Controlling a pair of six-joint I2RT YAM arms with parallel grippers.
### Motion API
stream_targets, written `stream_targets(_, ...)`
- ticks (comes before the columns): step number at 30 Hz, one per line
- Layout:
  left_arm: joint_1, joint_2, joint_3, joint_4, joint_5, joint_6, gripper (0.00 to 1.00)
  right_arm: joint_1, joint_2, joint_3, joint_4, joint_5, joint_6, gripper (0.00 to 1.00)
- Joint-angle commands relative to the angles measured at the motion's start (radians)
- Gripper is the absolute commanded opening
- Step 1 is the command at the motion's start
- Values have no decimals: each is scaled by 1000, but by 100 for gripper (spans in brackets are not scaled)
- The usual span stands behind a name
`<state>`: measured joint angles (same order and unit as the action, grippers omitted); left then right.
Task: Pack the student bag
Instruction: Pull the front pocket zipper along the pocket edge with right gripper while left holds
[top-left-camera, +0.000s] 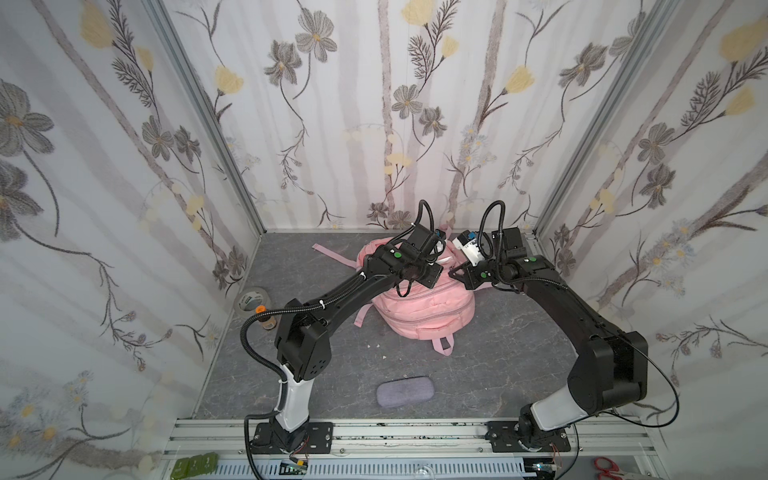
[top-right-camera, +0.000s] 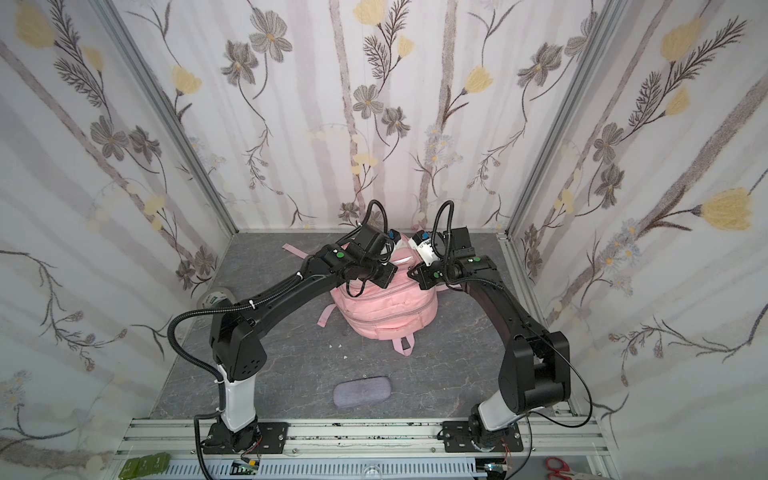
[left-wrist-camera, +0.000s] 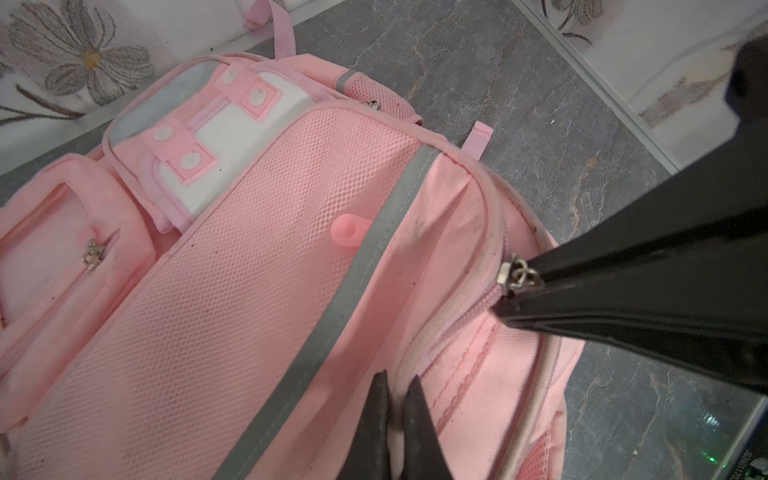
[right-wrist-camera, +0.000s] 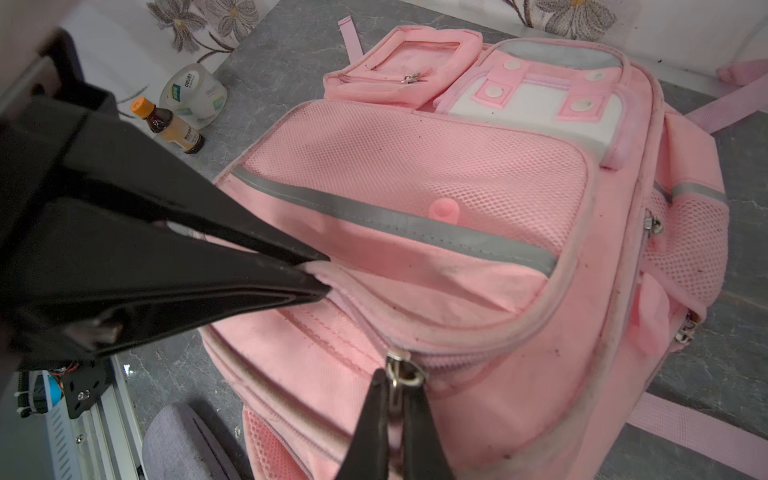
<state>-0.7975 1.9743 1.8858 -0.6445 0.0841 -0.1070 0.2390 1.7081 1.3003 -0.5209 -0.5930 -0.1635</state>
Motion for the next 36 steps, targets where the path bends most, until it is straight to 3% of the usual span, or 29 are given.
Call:
stream_targets(1,-5,-5,-7,235,45,-66,16,-9,11,-23,25,-188,72,0)
stream_targets(2,-5,-17,-28,246,43,-37,32,-23,15,-31,35,-188,73,0)
stream_targets(5,-5,-95,-146,309,36,84,60,-64,30,-25,49,-186,64,0)
stream_targets(8,0,-208,-327,424,52,231,80,-93,55,8,47,-199,49,0)
stream_targets(10,1,-274,-448,500,54,324,85,-106,77,39,33,-217,39,0)
stream_targets(16,28,-339,-613,553,-73,459,85,-114,119,105,-14,-243,17,0)
stream_targets(26,91,-336,-682,649,-106,501,59,-116,143,130,-81,-233,-21,0)
stream_targets(29,99,-350,-690,651,-87,504,60,-117,150,135,-94,-229,-31,0)
stream_targets(32,109,-383,-699,644,-7,514,73,-118,160,146,-108,-222,-40,0)
stream_targets(36,133,-421,-714,660,63,510,77,-117,171,158,-127,-217,-58,0)
